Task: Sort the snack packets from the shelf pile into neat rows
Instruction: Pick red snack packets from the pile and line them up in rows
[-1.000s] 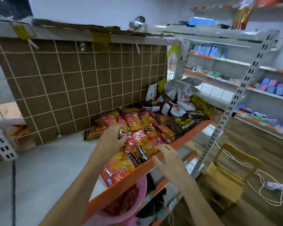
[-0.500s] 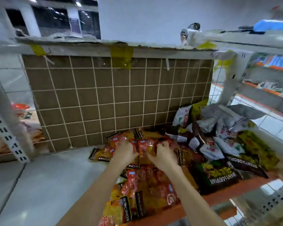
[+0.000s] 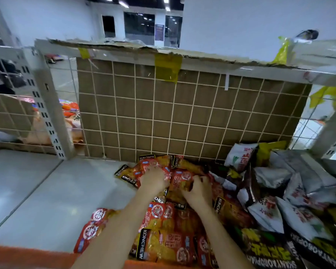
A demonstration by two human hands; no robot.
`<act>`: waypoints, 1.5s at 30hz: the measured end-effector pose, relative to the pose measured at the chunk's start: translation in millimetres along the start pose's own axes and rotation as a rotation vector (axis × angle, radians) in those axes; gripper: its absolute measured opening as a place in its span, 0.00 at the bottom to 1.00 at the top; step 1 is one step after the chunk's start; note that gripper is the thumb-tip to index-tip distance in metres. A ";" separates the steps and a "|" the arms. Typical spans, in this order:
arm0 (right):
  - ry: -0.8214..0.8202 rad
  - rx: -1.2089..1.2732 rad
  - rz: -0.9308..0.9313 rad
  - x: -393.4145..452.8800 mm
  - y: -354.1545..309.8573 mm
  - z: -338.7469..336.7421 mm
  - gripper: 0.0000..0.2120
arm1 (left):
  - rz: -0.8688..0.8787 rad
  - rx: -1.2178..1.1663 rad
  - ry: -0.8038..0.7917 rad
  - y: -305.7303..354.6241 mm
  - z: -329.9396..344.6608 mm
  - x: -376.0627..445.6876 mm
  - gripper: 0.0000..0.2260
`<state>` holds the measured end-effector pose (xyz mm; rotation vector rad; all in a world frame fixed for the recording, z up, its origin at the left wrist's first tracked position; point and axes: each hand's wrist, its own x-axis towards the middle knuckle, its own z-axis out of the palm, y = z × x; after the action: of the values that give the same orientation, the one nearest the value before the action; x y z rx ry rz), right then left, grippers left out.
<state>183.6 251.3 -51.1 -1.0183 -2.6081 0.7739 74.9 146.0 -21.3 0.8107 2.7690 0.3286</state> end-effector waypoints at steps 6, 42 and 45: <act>0.023 0.016 0.002 -2.2 -0.8 3.2 0.25 | 0.020 -0.071 0.129 5.9 11.4 -13.9 0.25; -0.541 0.982 -0.155 -151.3 -211.7 116.4 0.05 | -0.474 -1.434 0.646 -281.2 -43.2 -231.3 0.06; -0.638 0.979 -0.158 -183.2 -245.4 150.9 0.07 | -0.523 -1.425 0.710 -325.9 -41.7 -265.0 0.03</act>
<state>120.7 -84.2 -45.5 -0.2779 -2.1239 2.2699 117.3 -273.9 -29.6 -0.4593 2.1094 2.3304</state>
